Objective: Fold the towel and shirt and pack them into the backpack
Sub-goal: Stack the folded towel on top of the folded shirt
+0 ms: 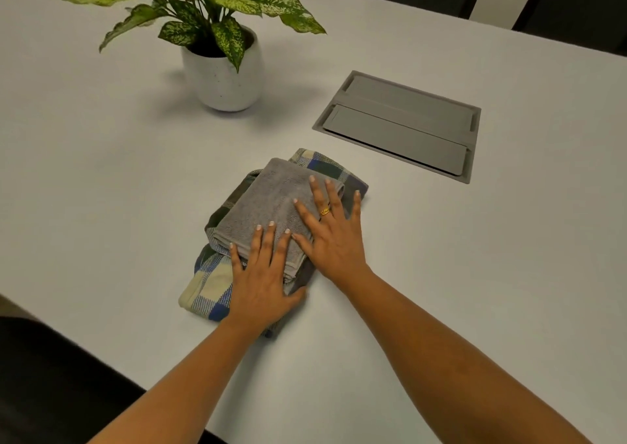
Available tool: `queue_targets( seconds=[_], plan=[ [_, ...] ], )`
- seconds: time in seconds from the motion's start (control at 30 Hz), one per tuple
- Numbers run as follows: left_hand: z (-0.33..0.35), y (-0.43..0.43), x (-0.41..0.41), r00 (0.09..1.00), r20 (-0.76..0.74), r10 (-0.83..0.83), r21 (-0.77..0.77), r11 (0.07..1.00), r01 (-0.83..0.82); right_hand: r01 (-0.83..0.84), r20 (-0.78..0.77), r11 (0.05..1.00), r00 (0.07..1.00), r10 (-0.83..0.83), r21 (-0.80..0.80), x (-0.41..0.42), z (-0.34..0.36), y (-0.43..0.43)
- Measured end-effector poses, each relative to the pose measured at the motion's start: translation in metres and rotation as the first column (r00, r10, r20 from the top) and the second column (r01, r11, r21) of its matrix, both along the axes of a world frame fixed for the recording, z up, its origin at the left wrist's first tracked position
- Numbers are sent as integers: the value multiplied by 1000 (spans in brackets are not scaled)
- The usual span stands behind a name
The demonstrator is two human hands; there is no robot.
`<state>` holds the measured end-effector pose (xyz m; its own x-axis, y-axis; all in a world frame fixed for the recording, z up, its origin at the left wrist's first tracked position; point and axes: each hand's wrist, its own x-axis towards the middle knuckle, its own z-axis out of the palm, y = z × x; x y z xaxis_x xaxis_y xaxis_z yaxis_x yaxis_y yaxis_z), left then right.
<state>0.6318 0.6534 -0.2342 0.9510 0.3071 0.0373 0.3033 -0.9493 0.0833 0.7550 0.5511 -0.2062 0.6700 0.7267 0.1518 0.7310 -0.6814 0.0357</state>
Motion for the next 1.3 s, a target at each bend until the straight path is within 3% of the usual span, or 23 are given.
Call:
queue_targets(
  seconds=[0.1, 0.17, 0.57, 0.9, 1.1, 1.2, 1.3],
  plan=[
    [-4, 2, 2, 999, 48, -8, -72, 997, 11, 13, -301, 999, 954, -3, 32, 5, -4, 0],
    [-6, 6, 6, 997, 72, -2, -116, 993, 11, 40, -403, 996, 915, -2, 86, 8, -7, 1],
    [-9, 44, 49, 996, 93, -14, -123, 992, 25, 89, -547, 992, 837, -24, 92, 51, -6, 36],
    [-10, 62, 75, 996, 87, 26, -123, 992, -15, 62, -532, 997, 846, -26, 49, 77, -2, 60],
    [-7, 67, 82, 994, 107, 38, -138, 990, -23, 250, -451, 927, 886, -104, 278, 61, -8, 63],
    [-7, 68, 84, 993, 109, 46, -150, 988, -29, 399, -622, 846, 775, -105, 353, 48, -17, 66],
    [-7, 70, 85, 993, 104, 48, -152, 988, -31, 413, -697, 849, 713, -77, 328, 51, -19, 72]
  ],
)
